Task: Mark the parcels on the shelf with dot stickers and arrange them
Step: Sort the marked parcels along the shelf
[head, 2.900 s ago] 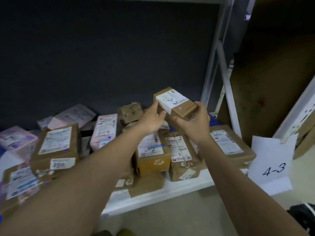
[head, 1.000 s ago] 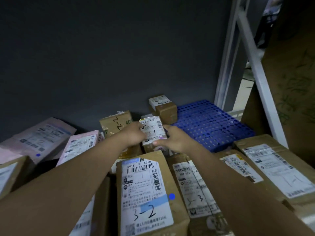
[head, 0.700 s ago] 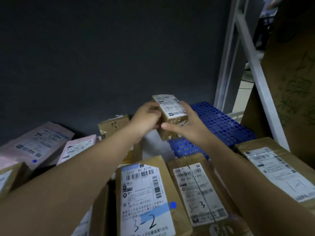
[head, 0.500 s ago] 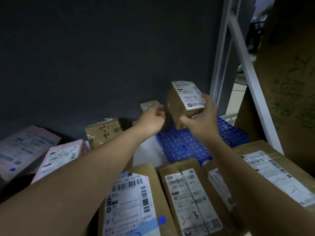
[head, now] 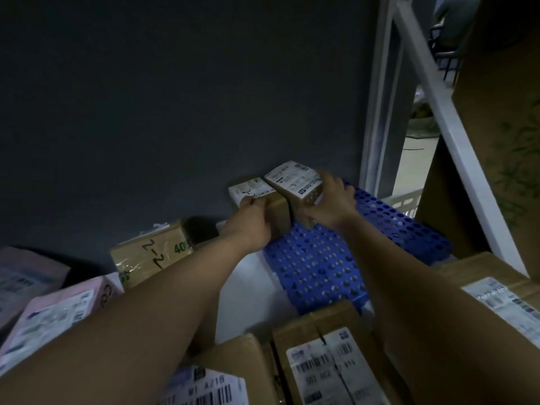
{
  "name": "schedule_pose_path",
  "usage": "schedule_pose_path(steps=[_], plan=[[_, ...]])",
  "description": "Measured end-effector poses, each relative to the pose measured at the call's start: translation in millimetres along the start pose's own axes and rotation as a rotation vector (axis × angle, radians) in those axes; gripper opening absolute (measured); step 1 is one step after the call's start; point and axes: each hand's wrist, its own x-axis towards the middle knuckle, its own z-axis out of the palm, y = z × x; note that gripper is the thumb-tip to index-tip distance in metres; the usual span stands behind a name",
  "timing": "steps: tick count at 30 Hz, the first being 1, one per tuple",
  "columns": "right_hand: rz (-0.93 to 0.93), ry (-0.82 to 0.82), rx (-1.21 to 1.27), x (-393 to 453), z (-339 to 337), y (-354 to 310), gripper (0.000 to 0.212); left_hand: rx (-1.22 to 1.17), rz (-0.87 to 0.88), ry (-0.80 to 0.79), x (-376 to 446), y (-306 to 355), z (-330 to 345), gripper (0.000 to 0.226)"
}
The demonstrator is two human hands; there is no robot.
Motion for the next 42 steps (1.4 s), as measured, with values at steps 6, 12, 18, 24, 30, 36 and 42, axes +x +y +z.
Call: schedule_pose_path(steps=[6,12,18,24,30,36,42], plan=[[-0.027,-0.105,0.294,-17,4,-12,0.111,-0.019,-0.001,-0.119,-1,-2,-7,0.067],[-0.089,0.002,0.237,-82,-24,-15,0.082,-0.046,0.063,-0.072,-53,31,-34,0.058],[-0.142,-0.116,0.039,-196,-77,-21,0.073,-0.135,0.029,-0.107,-146,79,-55,0.028],[-0.126,0.138,-0.032,-310,-130,31,0.050,-0.144,0.052,-0.184,-232,119,-43,0.040],[0.262,0.284,-0.011,-373,-145,86,0.057,-0.179,0.083,-0.191,-275,145,-3,0.039],[0.374,0.305,0.037,-350,-138,92,0.116,-0.071,0.084,-0.228,-285,152,35,0.064],[0.331,0.245,-0.055,-321,-134,104,0.131,-0.041,0.169,-0.036,-274,162,41,0.023]])
